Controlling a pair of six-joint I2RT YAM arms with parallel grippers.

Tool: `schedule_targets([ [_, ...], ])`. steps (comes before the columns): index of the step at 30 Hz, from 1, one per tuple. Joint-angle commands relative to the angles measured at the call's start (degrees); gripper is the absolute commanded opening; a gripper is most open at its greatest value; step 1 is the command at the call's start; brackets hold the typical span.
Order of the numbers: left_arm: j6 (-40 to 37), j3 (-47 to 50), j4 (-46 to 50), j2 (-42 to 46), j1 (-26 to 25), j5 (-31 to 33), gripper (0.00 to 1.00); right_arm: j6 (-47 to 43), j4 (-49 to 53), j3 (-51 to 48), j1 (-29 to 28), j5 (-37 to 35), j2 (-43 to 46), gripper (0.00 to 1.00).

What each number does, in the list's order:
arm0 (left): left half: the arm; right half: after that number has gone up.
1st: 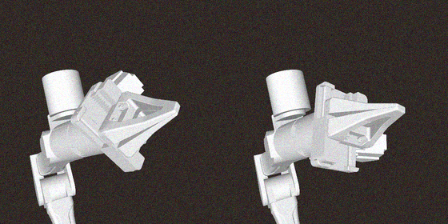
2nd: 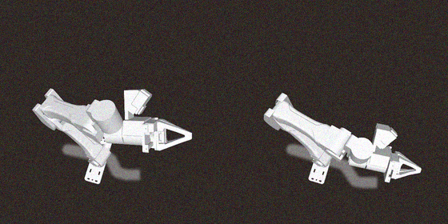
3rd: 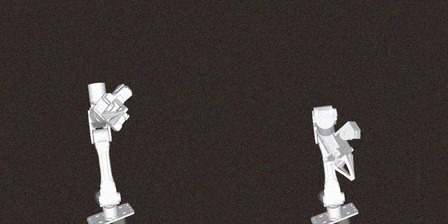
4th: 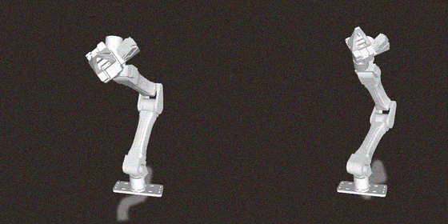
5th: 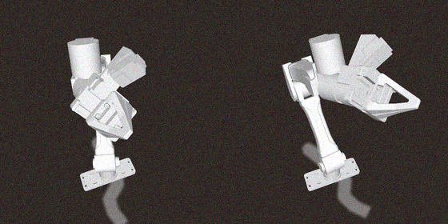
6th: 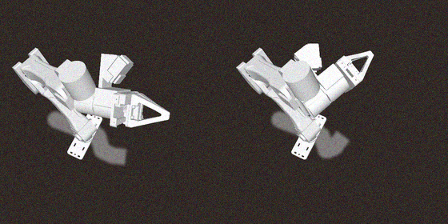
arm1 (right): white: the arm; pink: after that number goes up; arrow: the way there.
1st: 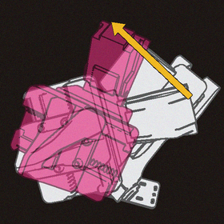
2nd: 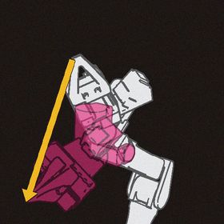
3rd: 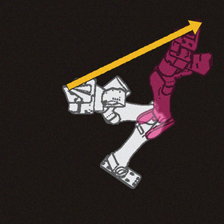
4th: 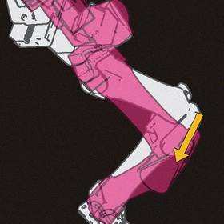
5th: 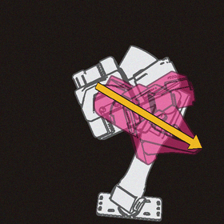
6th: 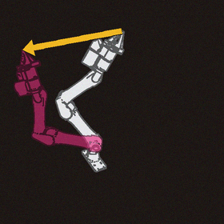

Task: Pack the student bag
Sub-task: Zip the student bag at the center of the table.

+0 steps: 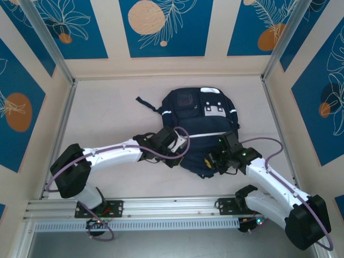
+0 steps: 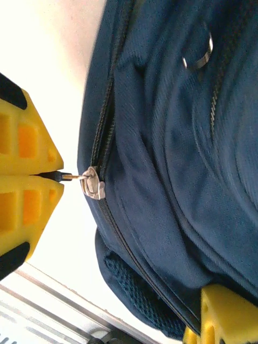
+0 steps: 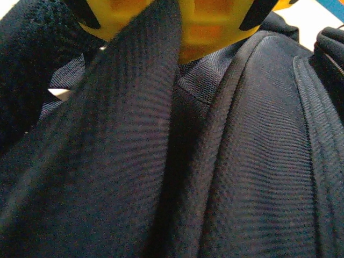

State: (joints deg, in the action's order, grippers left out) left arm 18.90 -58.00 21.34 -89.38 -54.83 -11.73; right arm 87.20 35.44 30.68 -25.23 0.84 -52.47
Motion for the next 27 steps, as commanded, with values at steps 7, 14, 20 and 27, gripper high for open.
schedule_targets([
  [7,-0.7,2.8,3.7,1.3,5.2,3.8,0.00,-5.4,6.8,0.8,3.7,-7.0,1.6,0.00],
  [14,3.3,4.9,-1.0,0.5,8.9,6.0,0.00,-6.9,4.6,-0.1,4.5,-5.4,2.2,0.00],
  [20,7.2,4.8,-4.8,-2.1,11.4,6.7,0.00,-8.6,4.8,1.0,2.9,-7.1,2.6,0.00],
  [27,9.8,3.3,-6.5,-5.1,15.3,6.8,0.00,-9.8,3.1,0.5,1.8,-6.7,2.6,0.00],
])
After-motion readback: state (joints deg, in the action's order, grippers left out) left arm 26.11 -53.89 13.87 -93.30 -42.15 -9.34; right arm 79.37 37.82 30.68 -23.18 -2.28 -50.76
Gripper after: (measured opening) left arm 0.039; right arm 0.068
